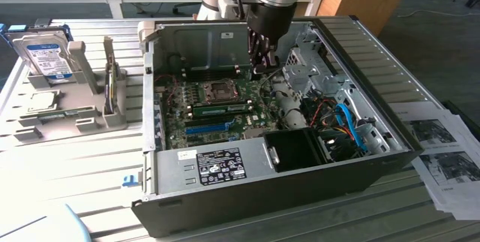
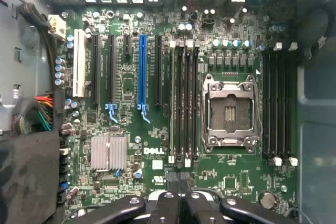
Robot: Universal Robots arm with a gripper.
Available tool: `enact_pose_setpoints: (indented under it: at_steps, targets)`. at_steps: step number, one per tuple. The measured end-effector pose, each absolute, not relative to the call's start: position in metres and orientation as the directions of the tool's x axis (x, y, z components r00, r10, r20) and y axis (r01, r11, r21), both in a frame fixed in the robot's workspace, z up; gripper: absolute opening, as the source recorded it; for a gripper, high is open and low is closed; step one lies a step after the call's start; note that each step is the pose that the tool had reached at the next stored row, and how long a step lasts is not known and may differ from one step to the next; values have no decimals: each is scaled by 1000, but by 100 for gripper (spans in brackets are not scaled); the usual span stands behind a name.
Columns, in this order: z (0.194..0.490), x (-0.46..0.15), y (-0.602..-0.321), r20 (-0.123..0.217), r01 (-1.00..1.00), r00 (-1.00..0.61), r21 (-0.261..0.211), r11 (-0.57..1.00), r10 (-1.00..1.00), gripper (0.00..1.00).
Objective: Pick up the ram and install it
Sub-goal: 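Press down the ram until it locks into place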
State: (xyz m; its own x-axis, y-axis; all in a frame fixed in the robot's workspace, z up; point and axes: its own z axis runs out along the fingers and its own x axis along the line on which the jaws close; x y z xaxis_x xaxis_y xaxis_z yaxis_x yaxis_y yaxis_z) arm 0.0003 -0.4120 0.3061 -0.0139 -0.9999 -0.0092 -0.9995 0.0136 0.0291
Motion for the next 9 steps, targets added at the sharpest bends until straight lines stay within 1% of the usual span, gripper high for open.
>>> enact_pose_setpoints:
  at_steps: [9]
  targets:
    - [306,0,-412,-9,-999,-14,29,14,-1000,9]
